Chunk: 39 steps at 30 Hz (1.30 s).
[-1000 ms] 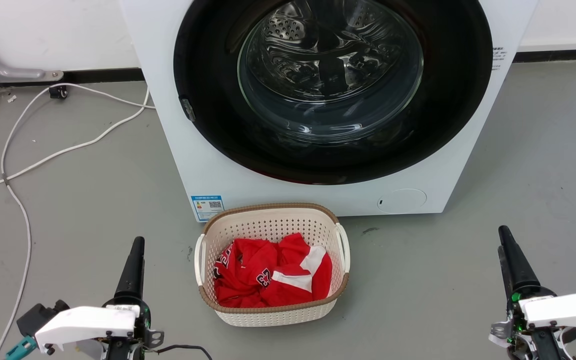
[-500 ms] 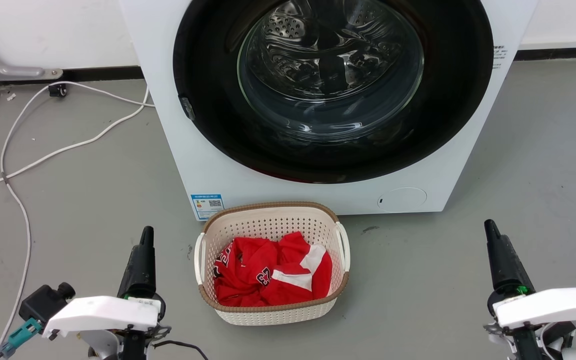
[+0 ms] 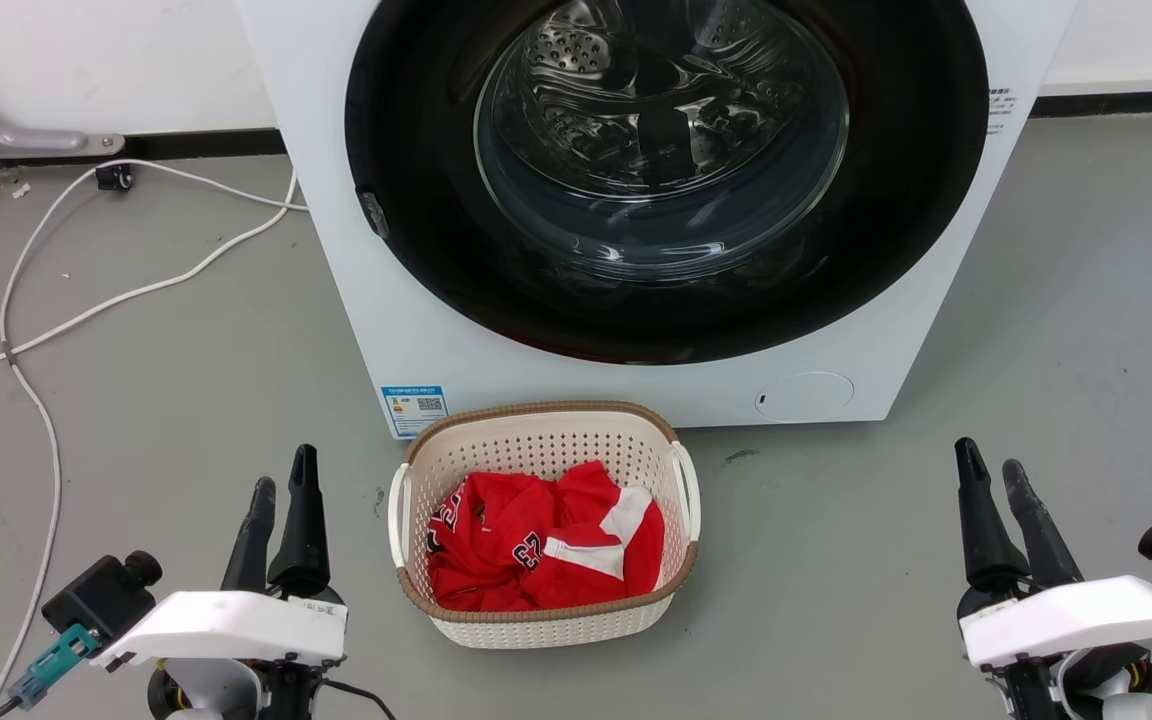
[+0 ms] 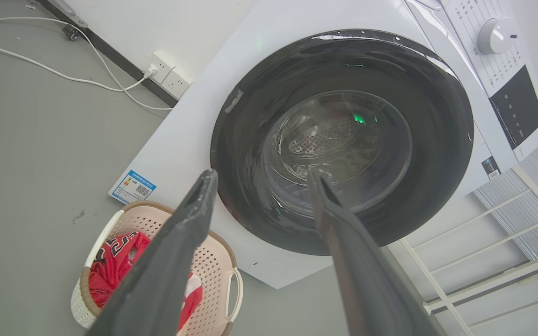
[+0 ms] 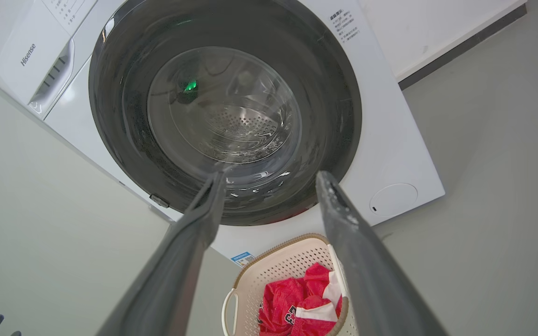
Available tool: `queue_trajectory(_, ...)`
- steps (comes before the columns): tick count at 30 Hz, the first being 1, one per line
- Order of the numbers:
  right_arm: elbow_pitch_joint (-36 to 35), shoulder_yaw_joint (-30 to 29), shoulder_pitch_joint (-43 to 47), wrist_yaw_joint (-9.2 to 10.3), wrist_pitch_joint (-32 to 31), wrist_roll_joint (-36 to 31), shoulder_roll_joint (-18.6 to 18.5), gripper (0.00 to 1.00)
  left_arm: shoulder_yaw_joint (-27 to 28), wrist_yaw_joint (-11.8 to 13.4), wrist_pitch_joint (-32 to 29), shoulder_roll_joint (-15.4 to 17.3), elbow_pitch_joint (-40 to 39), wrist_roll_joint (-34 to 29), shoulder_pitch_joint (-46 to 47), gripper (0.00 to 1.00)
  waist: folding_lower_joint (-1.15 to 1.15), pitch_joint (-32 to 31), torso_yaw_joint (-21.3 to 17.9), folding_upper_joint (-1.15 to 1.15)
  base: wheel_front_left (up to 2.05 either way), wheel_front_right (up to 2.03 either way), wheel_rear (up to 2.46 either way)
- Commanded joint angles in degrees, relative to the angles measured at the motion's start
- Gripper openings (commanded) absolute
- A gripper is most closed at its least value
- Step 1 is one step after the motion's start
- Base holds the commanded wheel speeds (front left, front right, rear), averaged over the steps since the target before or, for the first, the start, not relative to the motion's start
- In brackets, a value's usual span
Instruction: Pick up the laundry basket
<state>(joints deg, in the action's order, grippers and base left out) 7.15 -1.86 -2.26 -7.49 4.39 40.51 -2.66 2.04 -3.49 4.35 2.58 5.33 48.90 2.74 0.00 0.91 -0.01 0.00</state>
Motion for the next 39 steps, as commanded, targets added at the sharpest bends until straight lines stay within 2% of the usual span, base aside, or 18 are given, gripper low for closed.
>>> queue_trajectory(1, -1.44, 0.29, -0.09, 0.00, 0.78, -2.70, -0.20, 1.00, -0.24, 0.15, 0.82, 0.25, -1.44, -2.50, 0.09, 1.00, 0.00, 0.05, 0.02, 0.00, 0.00, 0.00, 0.00)
queue_trajectory(39, -3.73, 2.14, 1.91, 0.00, 6.53, -26.91, -0.28, 1.00, -2.21, 0.59, 6.58, 0.32, -3.11, -25.92, -1.93, 1.00, 0.00, 0.46, 0.14, 0.00, 0.00, 0.00, 0.00)
